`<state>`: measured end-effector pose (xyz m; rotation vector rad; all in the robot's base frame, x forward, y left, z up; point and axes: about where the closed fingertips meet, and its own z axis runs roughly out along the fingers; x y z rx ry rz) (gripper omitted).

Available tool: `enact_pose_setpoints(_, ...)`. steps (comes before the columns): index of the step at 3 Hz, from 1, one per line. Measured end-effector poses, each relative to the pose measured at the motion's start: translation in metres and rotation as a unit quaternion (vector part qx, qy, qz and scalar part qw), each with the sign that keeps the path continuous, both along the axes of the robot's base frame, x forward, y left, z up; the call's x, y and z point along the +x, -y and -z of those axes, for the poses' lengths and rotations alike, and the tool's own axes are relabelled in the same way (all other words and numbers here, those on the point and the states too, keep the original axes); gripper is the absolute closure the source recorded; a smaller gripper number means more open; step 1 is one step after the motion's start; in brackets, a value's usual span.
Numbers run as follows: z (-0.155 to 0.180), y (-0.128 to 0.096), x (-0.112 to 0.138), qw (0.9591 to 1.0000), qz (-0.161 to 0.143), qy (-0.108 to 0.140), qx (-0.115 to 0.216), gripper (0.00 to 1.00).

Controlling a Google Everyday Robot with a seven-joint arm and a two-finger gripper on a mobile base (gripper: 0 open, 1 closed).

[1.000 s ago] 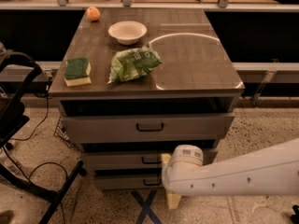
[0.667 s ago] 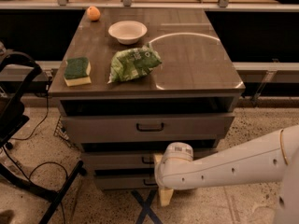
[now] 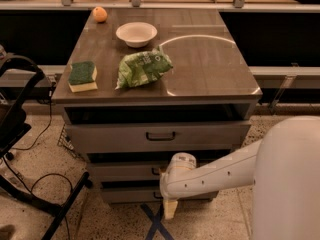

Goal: Open middle drawer

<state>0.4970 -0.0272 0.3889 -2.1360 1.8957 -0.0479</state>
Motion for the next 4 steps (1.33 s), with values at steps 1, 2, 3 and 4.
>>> enact_pose_setpoints(1, 0.016, -0.001, 0.004, 1.0, 0.005, -0.008, -0.001, 0.26)
enact_pose_setpoints(2, 0.014, -0.001, 0.004, 1.0, 0.005, -0.008, -0.001, 0.49)
enact_pose_setpoints(3, 0.005, -0.001, 0.004, 1.0, 0.005, -0.008, -0.001, 0.8)
enact_pose_setpoints(4, 0.002, -0.001, 0.004, 1.0, 0.005, -0.008, -0.001, 1.0)
